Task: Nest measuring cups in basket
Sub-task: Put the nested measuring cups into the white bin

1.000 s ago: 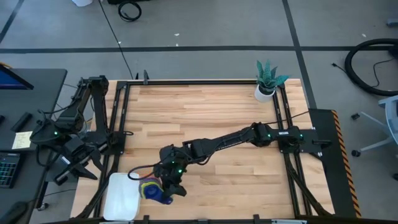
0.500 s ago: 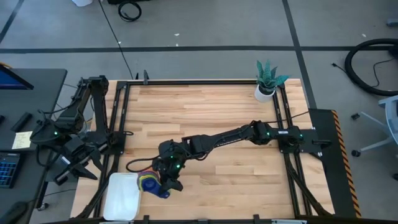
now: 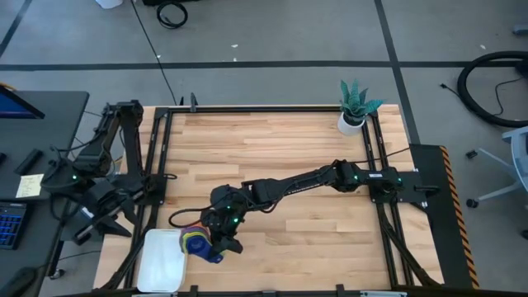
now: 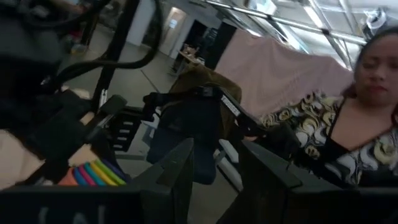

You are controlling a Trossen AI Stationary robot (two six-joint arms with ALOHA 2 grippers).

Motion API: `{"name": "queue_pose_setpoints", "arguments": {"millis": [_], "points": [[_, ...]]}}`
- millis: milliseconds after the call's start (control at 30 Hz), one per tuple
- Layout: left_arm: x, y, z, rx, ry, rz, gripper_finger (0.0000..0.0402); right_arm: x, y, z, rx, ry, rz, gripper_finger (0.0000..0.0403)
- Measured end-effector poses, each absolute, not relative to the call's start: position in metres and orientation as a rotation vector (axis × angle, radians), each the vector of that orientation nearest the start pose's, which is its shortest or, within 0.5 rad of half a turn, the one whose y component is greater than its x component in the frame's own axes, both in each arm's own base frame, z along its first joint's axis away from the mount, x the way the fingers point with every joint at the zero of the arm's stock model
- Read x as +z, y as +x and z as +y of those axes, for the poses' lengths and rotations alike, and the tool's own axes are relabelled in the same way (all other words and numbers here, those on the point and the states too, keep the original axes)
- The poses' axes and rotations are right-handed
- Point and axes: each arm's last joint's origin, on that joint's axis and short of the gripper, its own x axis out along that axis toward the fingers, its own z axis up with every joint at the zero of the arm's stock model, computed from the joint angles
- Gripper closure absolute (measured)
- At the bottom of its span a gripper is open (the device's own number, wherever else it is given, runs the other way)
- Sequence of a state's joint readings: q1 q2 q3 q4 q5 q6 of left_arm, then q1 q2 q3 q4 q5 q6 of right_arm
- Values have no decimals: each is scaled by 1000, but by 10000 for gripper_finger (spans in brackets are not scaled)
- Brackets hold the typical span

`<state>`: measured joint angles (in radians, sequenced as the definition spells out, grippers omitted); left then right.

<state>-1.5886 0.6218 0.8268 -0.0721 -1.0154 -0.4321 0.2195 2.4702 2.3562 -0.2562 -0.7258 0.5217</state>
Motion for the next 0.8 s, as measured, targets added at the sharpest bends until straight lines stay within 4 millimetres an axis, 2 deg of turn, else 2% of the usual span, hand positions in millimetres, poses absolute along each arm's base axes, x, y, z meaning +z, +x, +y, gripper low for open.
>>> {"name": "queue_pose_setpoints", "arguments": {"millis": [300, 500, 800], "points": [[368, 32, -134, -479, -499, 101, 269, 267, 543, 141, 824, 555, 600, 326], [362, 35, -145, -454, -531, 126, 269, 267, 543, 141, 831, 549, 598, 326], [359, 36, -152, -427, -537, 131, 269, 267, 543, 141, 831, 548, 597, 326]]}}
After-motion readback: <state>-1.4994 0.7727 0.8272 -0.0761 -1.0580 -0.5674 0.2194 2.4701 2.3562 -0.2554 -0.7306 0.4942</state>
